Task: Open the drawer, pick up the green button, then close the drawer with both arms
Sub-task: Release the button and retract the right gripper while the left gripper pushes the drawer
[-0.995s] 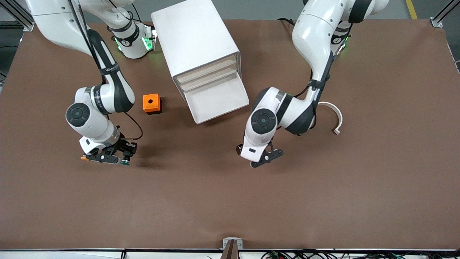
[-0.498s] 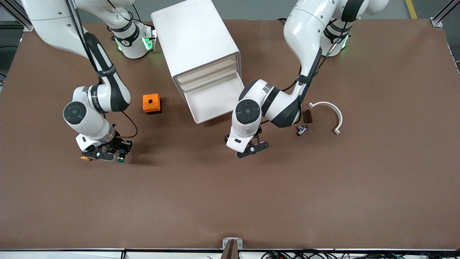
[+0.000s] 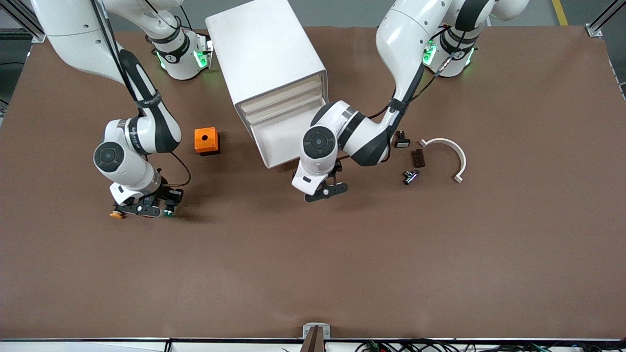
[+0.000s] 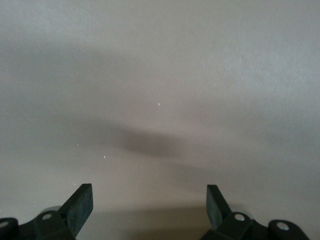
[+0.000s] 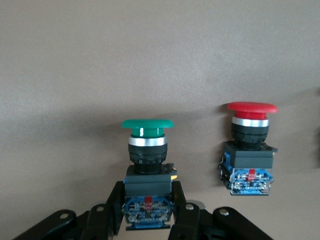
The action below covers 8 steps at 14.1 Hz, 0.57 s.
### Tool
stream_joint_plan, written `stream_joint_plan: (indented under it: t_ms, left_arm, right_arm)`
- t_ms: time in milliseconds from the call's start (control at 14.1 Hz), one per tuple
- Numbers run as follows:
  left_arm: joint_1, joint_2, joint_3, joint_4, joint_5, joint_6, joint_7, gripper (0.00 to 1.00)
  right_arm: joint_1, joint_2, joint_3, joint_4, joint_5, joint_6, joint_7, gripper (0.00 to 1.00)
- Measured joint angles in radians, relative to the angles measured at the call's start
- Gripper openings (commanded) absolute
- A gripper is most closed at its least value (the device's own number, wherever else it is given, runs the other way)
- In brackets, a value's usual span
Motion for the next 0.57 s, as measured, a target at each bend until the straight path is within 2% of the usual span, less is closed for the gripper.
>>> stream_joint_plan:
  t_ms: [71, 142, 213, 569]
  left_arm:
    - [-0.007, 0.004, 0.000, 0.000, 0.000, 0.000, 0.000, 1.00]
    - [-0.014, 0.006, -0.001, 0.000, 0.000, 0.000, 0.000, 1.00]
    - [-0.021, 0.007, -0.001, 0.000, 0.000, 0.000, 0.000, 1.00]
    - [-0.042, 0.007, -0.016, 0.000, -0.001, 0.001, 0.000, 1.00]
  right_arm:
    - [0.000, 0.000, 0.001, -0.001, 0.000, 0.000, 0.000, 0.39]
    - [0.000, 0.000, 0.004, -0.003, 0.000, -0.001, 0.000, 0.93]
    - [0.001, 0.000, 0.006, -0.003, 0.000, -0.001, 0.000, 1.00]
    - [0.003, -0.003, 0.012, 0.000, 0.000, -0.041, 0.000, 1.00]
